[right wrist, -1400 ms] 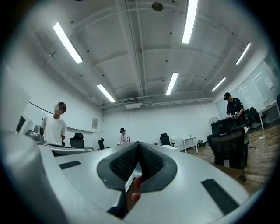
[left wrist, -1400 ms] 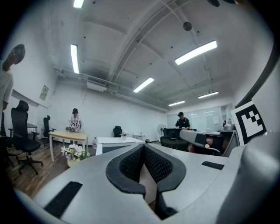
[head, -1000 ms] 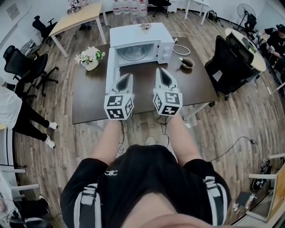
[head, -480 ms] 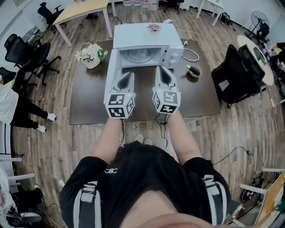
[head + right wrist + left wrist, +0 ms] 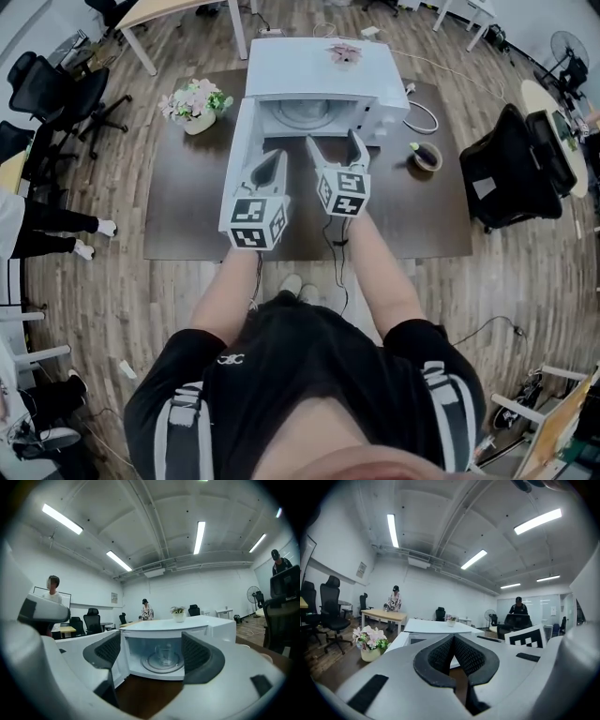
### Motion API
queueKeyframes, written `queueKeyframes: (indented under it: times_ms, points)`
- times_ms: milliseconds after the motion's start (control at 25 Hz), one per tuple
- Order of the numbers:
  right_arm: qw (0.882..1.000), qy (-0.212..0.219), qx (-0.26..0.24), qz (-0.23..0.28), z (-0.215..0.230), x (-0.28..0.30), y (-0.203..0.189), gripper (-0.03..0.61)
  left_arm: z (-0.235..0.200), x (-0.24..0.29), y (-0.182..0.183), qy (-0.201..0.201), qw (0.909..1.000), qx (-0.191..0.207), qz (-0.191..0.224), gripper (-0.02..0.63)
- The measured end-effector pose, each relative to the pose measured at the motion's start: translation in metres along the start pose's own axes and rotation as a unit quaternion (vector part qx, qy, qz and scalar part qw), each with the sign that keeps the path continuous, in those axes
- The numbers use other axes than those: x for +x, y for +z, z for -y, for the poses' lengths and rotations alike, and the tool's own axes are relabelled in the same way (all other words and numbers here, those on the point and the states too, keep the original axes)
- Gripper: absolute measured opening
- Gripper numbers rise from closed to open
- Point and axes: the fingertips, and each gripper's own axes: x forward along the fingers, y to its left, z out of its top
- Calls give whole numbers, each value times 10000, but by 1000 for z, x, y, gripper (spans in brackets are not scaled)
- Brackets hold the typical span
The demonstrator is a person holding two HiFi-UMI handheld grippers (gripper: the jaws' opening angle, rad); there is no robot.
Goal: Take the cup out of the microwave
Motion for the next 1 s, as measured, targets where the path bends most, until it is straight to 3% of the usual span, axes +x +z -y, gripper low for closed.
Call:
queueKeyframes:
  times_ms: [640,1000]
  points:
    - [9970,27,-4,-776,55,153,-106,414,-34,92,-33,270,9996,-127,-23,-5]
    - [9945,88,14,-1046,62,205,-152,415,-62,120,-61,457,9985,-216,-203,-5]
